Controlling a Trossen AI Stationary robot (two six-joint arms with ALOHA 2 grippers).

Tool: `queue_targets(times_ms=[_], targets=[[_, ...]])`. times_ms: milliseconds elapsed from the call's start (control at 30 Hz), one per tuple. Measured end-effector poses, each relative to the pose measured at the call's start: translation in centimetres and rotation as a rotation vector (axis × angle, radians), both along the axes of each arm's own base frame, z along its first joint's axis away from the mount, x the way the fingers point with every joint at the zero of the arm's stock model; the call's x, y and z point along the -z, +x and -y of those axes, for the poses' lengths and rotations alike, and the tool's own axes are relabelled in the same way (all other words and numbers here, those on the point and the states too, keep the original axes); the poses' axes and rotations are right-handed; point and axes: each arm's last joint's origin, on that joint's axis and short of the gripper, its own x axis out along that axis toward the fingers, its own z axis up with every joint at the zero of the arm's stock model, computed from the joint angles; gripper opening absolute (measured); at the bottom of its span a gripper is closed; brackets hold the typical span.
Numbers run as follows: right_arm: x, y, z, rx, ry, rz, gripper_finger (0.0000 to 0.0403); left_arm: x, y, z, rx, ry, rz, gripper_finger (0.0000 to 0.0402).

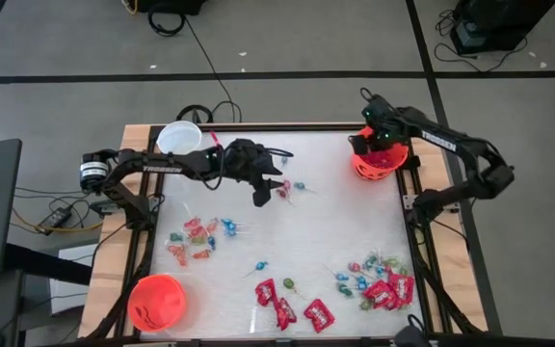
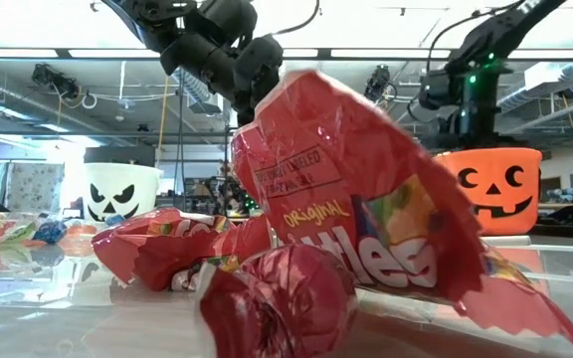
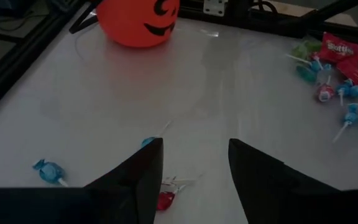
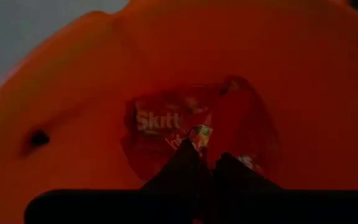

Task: Sort candy by brand, put in halloween buckets
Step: Put the red candy into the top orange bucket

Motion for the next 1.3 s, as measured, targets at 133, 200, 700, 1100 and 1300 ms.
queue_targets(times_ms=[133, 200, 700, 1100, 1300], targets=[[1.1, 0.2, 0.7, -0.003, 0.053, 0.012, 0.0038, 0.0, 0.0, -0.1, -0.002, -0.001, 0.000, 0.0188], [1.5, 0.3, 0.9, -0.009, 0.077, 0.018, 0.0041, 0.0, 0.0, -0.1, -0.009, 0.003, -0.002, 0.0188], [-4.4, -1.5, -2.5, 0.041, -0.123, 0.206, 0.0179, 0.8, -0.5, 0.9, 0.186, -0.153, -0.076, 0.0188], [-9.7, -0.2, -10.9, -0.191, -0.198, 0.631, 0.0201, 1.6, -0.7, 8.9, 0.760, 0.001, -0.119, 0.0153], [-9.8, 2.2, -14.1, -0.415, -0.082, 0.713, 0.0200, 1.6, -1.0, 13.2, 0.849, 0.051, -0.126, 0.0153]])
